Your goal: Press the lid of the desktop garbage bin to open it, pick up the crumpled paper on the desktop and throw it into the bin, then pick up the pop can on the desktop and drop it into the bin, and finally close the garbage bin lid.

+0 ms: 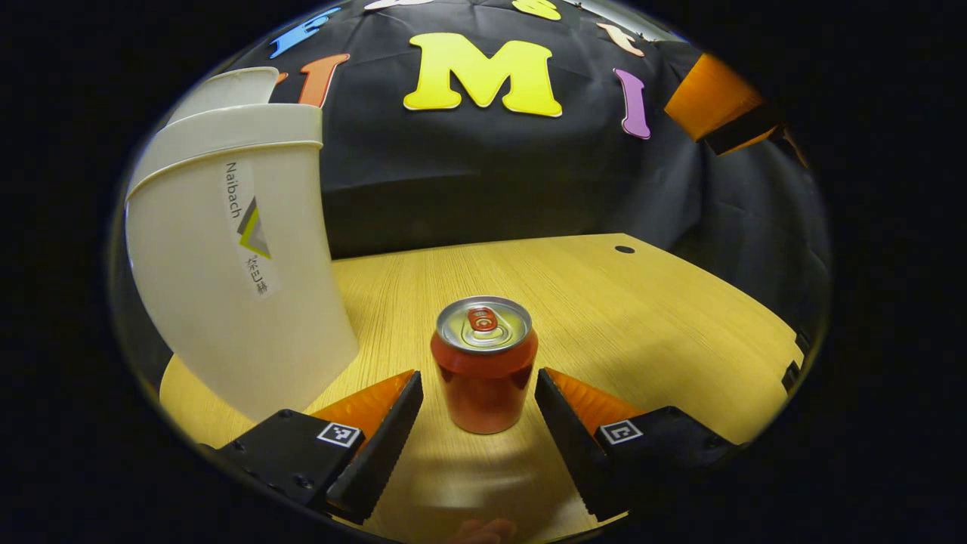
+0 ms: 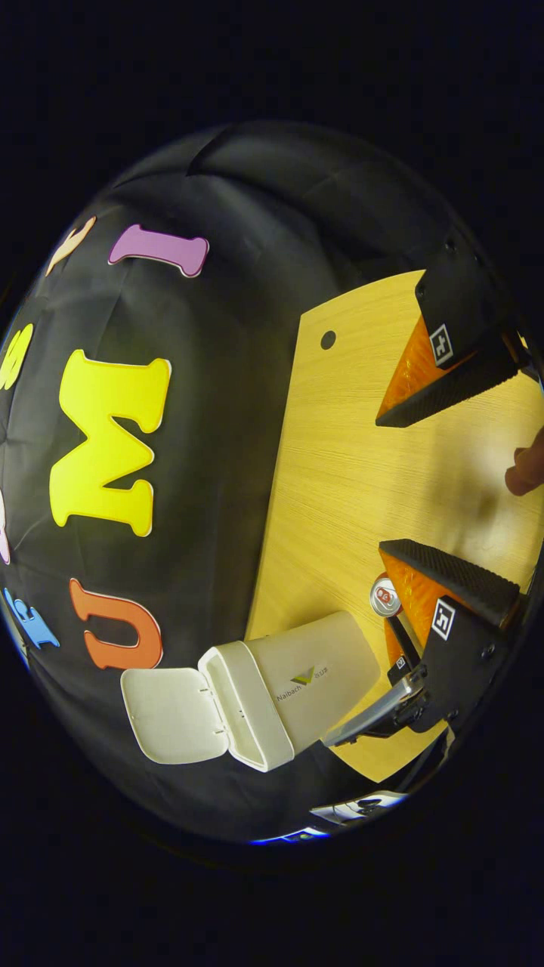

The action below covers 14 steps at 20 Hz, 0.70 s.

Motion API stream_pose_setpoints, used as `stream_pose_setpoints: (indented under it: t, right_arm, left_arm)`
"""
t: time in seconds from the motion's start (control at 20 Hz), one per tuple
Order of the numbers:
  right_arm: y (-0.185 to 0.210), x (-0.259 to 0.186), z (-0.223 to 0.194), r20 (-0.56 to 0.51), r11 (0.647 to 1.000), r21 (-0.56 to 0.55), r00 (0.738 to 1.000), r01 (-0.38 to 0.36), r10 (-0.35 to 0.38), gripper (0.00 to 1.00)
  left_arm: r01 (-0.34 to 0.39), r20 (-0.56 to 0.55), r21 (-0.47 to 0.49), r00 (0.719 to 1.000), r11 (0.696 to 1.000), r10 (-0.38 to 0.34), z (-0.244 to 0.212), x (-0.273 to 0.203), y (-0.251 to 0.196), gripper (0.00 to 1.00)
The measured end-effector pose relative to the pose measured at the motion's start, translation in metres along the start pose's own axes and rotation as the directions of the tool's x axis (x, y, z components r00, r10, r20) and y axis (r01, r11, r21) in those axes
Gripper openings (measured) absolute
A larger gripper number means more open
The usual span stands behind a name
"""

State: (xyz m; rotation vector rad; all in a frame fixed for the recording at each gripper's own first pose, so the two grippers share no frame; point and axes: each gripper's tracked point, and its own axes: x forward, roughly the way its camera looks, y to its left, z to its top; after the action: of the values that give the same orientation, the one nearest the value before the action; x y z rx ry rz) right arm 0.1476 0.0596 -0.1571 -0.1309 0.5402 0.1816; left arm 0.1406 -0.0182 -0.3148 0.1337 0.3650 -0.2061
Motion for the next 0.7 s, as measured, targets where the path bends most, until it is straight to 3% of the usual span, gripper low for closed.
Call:
stream_pose_setpoints:
  t: [0.35,0.7]
  right_arm:
    - [-0.009,0.009,-0.004,-0.020,1.000,0.022,1.000,0.002,-0.002,0.94]
    - [-0.018,0.006,-0.006,-0.021,1.000,0.028,1.000,0.005,-0.005,0.94]
  left_arm:
    - [-0.014,-0.033,-0.018,0.999,1.000,0.014,-0.006,0.012,0.001,1.00]
    - [-0.013,-0.054,-0.037,0.998,0.999,0.011,-0.011,0.015,-0.003,0.90]
